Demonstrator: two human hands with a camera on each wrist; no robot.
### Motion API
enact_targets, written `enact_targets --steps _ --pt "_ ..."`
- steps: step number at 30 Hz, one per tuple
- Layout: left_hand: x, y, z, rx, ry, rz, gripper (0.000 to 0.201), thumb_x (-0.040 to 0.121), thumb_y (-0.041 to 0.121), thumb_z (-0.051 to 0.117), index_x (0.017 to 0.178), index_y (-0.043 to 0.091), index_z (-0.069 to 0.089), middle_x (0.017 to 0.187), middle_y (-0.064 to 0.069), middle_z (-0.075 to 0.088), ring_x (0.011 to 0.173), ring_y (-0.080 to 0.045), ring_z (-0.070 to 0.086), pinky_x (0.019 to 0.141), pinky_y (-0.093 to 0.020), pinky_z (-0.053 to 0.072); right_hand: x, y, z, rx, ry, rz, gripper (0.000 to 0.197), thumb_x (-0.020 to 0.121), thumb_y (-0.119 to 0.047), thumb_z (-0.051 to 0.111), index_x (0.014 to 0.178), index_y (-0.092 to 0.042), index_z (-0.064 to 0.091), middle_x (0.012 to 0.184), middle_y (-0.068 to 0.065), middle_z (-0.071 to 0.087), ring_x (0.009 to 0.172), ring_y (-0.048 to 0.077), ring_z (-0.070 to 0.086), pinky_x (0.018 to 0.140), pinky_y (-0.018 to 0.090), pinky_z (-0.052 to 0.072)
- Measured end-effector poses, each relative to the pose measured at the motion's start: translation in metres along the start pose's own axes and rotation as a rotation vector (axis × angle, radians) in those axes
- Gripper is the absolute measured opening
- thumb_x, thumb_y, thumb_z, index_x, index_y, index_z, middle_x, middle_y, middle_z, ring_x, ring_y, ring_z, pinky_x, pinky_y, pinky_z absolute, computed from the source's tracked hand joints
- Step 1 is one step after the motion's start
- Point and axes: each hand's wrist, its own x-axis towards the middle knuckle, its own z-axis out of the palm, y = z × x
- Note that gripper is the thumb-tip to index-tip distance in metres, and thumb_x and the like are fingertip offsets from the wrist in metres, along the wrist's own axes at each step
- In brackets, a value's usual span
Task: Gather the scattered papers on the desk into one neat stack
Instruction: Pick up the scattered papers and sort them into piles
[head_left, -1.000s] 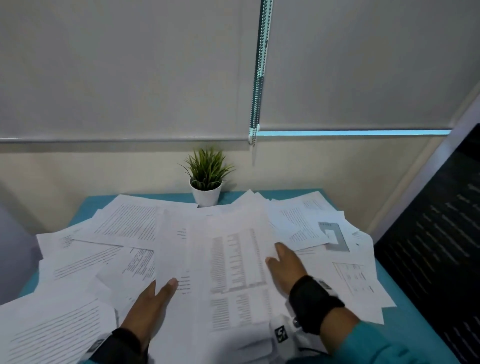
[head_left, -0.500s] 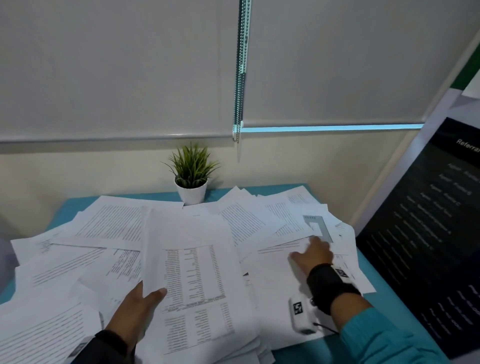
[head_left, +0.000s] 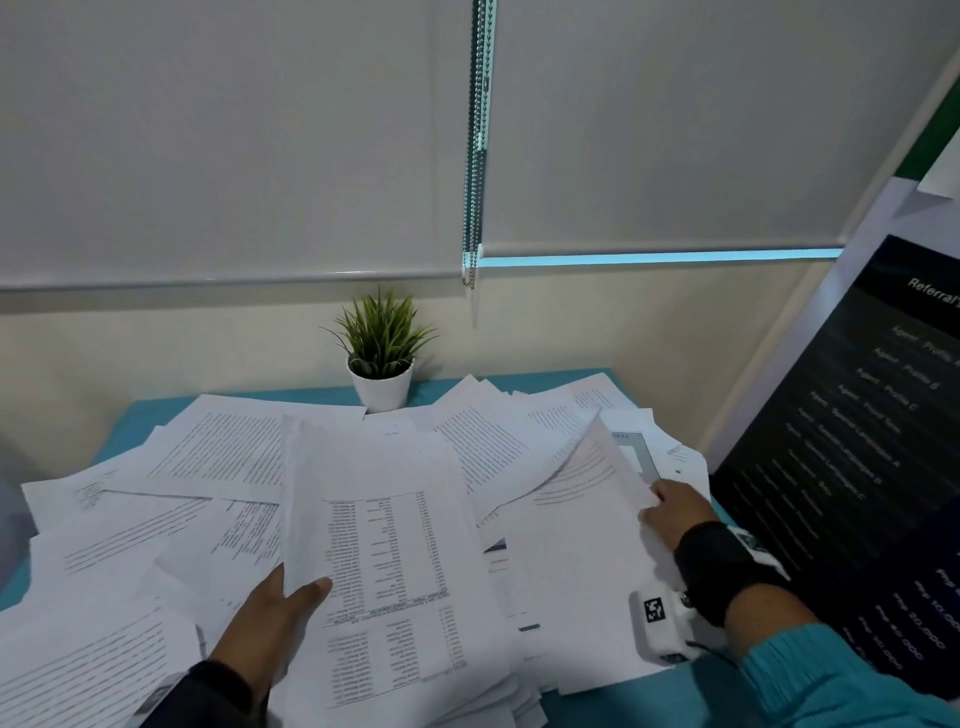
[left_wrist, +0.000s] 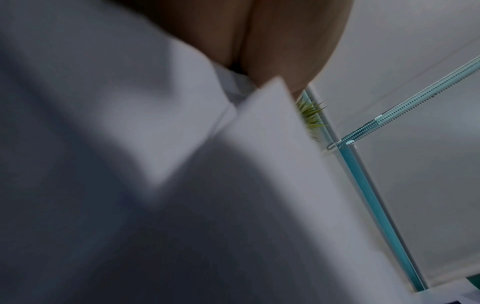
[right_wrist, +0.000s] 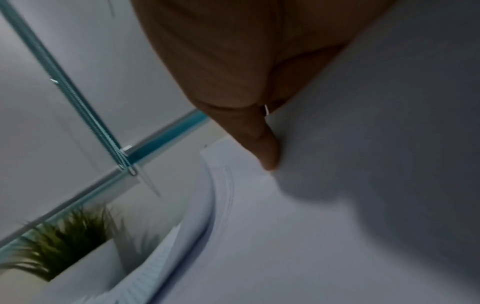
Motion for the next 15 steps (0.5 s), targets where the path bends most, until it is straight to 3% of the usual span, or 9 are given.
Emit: enact_targets --steps 2,5,7,10,15 --pt "0.0 0.0 0.0 0.001 -0.003 -0.002 0.062 0.069 0.037 0.073 0.125 0.015 0.059 0.117 -0.007 0.072 0.106 -0.033 0.069 0.099 -0.057 0.047 -0.001 -0.003 -0.024 -0.054 0.046 -0.053 0.017 0.077 0.002 0.054 0.071 -0.014 0.05 0.088 0.01 0.058 0.083 0.025 0.055 0.067 0.023 0.035" --pt "0.002 0.0 0.001 -0.01 0.041 -0.009 0.033 0.089 0.017 0.065 0.122 0.014 0.061 0.117 -0.009 0.072 0.105 -0.034 0.069 0.1 -0.057 0.047 -0.004 -0.014 -0.061 -0.071 0.115 -0.144 0.02 0.075 0.003 0.053 0.068 -0.016 0.049 0.084 0.013 0.059 0.085 0.03 0.059 0.069 0.025 0.037" --pt "0.002 0.0 0.001 -0.032 0.062 -0.039 0.027 0.095 0.008 0.056 0.12 0.013 0.062 0.116 -0.008 0.072 0.106 -0.034 0.068 0.101 -0.056 0.046 -0.009 -0.028 -0.085 -0.099 0.188 -0.175 0.021 0.078 0.0 0.054 0.069 -0.019 0.048 0.083 0.011 0.057 0.086 0.031 0.059 0.071 0.026 0.038" --pt "-0.002 0.006 -0.002 -0.029 0.109 -0.033 0.026 0.095 0.006 0.053 0.118 0.012 0.063 0.113 -0.004 0.074 0.106 -0.033 0.068 0.1 -0.052 0.047 -0.012 -0.059 -0.111 -0.202 0.293 -0.203 0.022 0.079 -0.007 0.053 0.062 -0.017 0.044 0.076 0.006 0.051 0.088 0.034 0.06 0.077 0.034 0.042" --pt "-0.004 0.015 -0.01 -0.054 0.324 0.025 0.022 0.091 0.004 0.056 0.11 0.011 0.065 0.106 -0.007 0.072 0.097 -0.032 0.065 0.085 -0.039 0.049 -0.003 -0.133 -0.116 -0.354 0.337 -0.412 0.025 0.08 -0.011 0.048 0.06 -0.019 0.036 0.067 -0.004 0.051 0.087 0.029 0.059 0.087 0.036 0.033"
